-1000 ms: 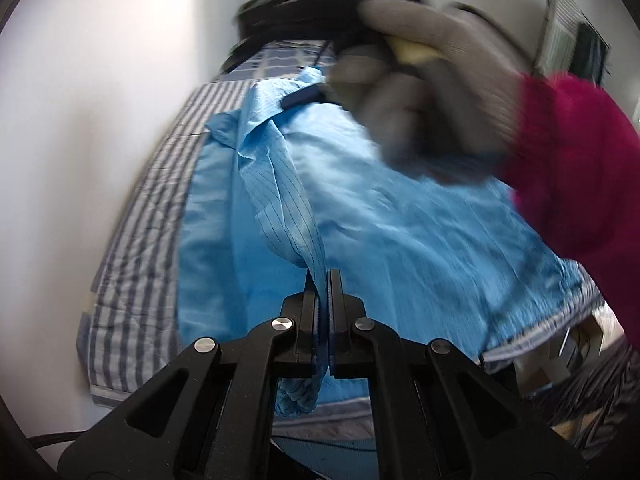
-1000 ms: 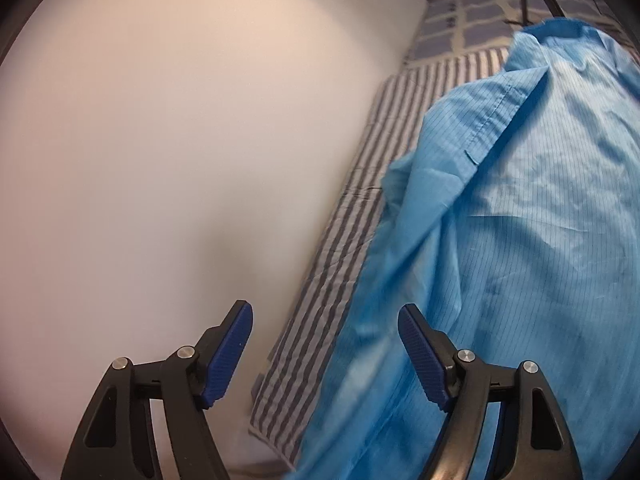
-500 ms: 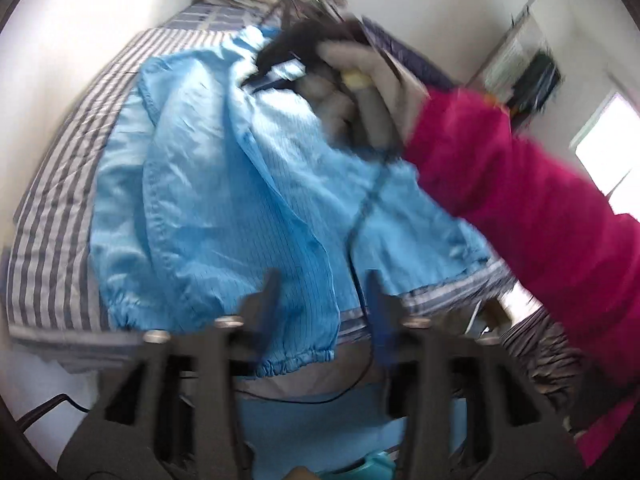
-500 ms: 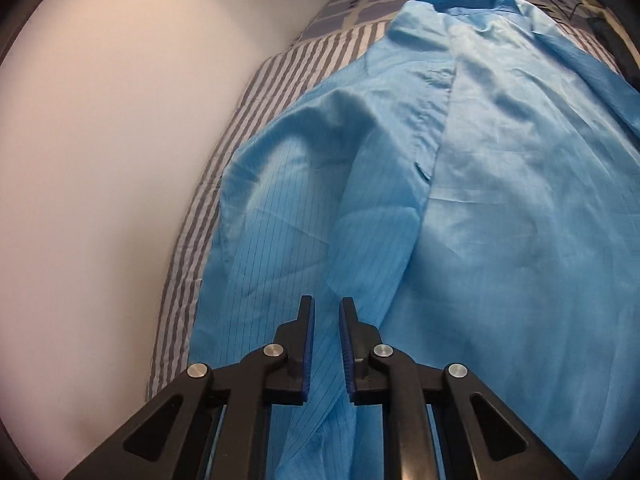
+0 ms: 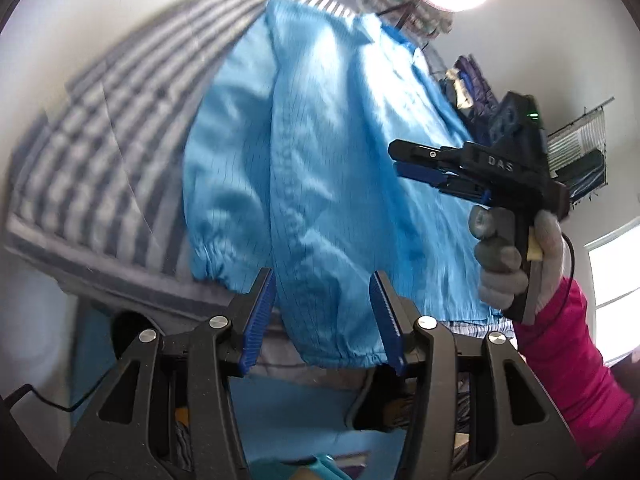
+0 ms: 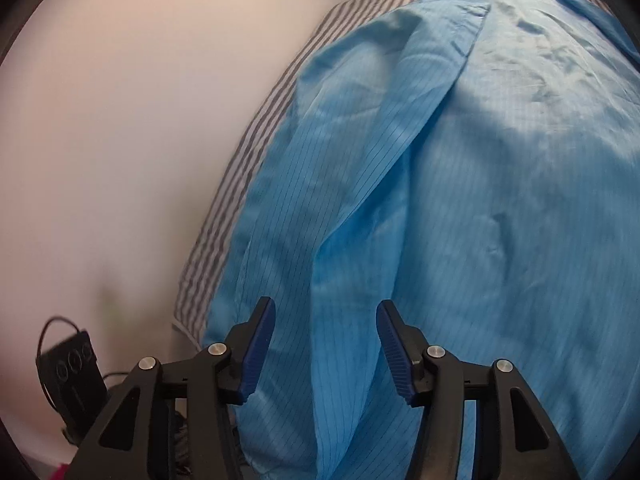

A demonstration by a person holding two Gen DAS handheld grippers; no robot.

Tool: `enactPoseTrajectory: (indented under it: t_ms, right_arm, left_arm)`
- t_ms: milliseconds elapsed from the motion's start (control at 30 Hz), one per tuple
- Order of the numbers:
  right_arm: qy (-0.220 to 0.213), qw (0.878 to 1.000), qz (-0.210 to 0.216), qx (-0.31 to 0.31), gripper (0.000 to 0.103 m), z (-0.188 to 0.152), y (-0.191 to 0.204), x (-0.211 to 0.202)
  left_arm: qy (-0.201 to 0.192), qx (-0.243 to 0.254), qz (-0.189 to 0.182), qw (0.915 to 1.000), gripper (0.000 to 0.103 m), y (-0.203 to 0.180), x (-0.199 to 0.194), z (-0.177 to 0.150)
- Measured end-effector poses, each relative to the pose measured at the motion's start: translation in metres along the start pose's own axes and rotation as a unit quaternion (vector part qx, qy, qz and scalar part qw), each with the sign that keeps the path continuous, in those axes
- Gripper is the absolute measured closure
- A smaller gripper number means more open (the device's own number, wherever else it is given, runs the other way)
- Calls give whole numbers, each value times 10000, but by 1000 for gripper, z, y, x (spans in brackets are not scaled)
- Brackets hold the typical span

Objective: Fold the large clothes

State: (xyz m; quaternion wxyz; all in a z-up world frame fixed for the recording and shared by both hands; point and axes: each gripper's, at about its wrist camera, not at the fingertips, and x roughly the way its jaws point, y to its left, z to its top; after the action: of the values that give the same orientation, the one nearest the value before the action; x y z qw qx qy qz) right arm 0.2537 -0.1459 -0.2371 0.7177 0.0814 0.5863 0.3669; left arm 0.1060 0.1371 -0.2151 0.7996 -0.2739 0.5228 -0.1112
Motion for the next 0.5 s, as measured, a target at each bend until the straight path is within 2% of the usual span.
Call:
enactPoseTrajectory:
  t_ms: [33, 100, 133, 233, 300, 400, 500]
  right_arm:
    - [3, 9998, -203, -84, 48, -1, 4, 4]
    - [25, 9995, -312, -8, 57, 1, 0, 11]
    - [4, 9997, -230, 117, 69, 3, -4, 12]
    - [-303, 9971, 183, 676, 80, -3, -26, 0]
    - [-413, 9932, 63, 1090, 84, -10, -46, -10]
    - [-397, 9891, -228, 1396, 86, -22, -68, -19]
    - [-486, 9912, -163, 1217, 86, -32, -65, -31]
  left_arm:
    - [13, -71, 112, 9999, 53, 3, 5, 0]
    - [75, -195, 105, 9997, 53, 6, 11, 0]
    - [73, -228, 126, 9996, 53, 6, 14, -2]
    - [-24, -85, 284, 9996, 55, 0, 21, -3]
    - [73, 0, 289, 9996, 83, -4, 30, -5]
    - [136, 44, 337, 9993, 97, -5, 38, -7]
    - [-21, 120, 320, 9994, 101, -9, 33, -10]
